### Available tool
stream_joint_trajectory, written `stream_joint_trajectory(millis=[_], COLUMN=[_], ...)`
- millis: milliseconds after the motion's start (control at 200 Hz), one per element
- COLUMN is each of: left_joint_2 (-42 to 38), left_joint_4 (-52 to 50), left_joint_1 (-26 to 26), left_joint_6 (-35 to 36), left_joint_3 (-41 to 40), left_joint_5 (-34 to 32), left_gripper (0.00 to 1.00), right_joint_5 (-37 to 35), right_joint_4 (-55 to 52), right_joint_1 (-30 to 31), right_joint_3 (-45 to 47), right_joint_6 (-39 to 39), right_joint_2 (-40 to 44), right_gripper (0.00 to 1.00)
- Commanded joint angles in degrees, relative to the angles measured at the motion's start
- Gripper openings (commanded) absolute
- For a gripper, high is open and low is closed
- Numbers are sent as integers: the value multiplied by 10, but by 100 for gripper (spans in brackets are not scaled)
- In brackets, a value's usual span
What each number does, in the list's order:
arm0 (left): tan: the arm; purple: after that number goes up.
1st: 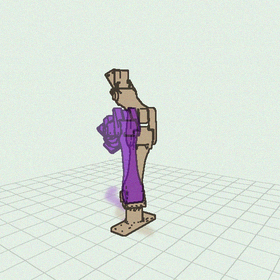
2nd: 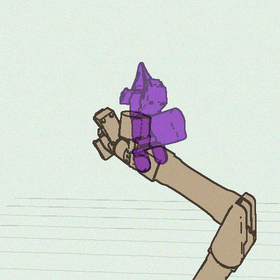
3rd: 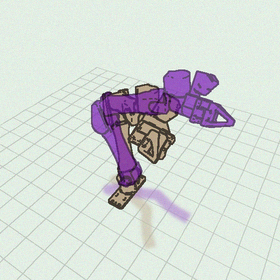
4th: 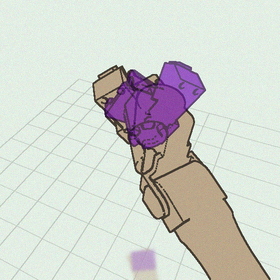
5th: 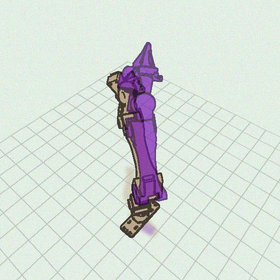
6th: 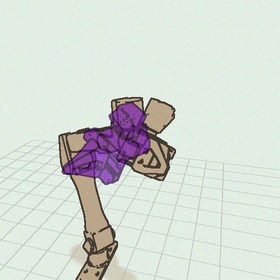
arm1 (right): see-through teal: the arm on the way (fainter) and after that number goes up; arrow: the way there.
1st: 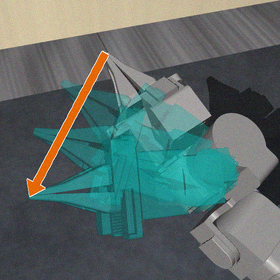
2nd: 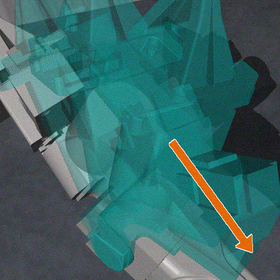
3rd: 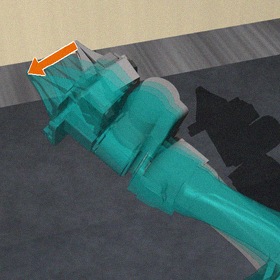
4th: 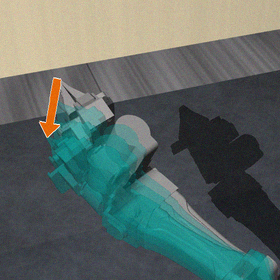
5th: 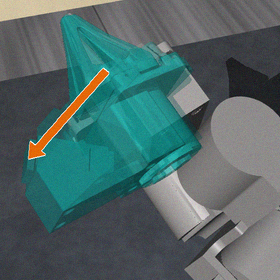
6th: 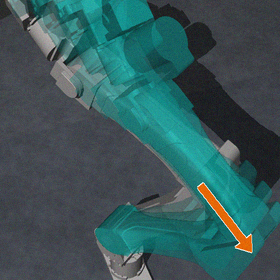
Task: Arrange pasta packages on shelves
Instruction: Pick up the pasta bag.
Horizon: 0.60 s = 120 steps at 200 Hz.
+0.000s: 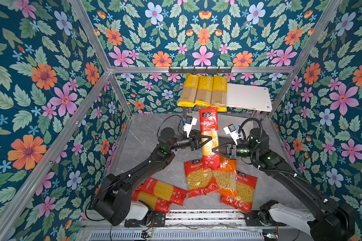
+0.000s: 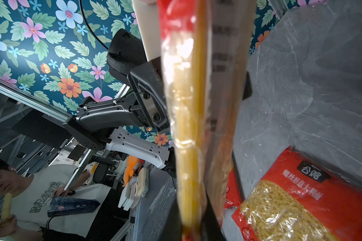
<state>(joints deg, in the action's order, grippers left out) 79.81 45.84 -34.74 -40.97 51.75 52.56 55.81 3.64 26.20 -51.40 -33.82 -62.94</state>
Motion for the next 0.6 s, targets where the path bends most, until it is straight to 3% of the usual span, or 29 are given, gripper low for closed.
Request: stream_joint_trajectory(millis=[0,60,270,375,595], left_joint_2=[-3,-3,-6,-6,4], left_joint_4=[25,22,16,9,19], left_joint_1=[-5,-8,-20,-22,-24], left_joint_6=[17,17,19,13,-27], left_joint_3=[4,6,18,33,73], left_joint_5=[9,4,-25,-47,-108], left_gripper=[31,24,5,0,0], right_joint_5=[31,13,-51,-62,-82], right_joint_4=[90,94,166,194,182], right_joint_1=[3,3,3,3,3], right_joint_3=[0,5,55,80,115], right_joint_6=[-14,-17,-64,-79,-81], right_joint_2=[0,1,-3,-1,20], right_gripper=[0,0,17,26,46])
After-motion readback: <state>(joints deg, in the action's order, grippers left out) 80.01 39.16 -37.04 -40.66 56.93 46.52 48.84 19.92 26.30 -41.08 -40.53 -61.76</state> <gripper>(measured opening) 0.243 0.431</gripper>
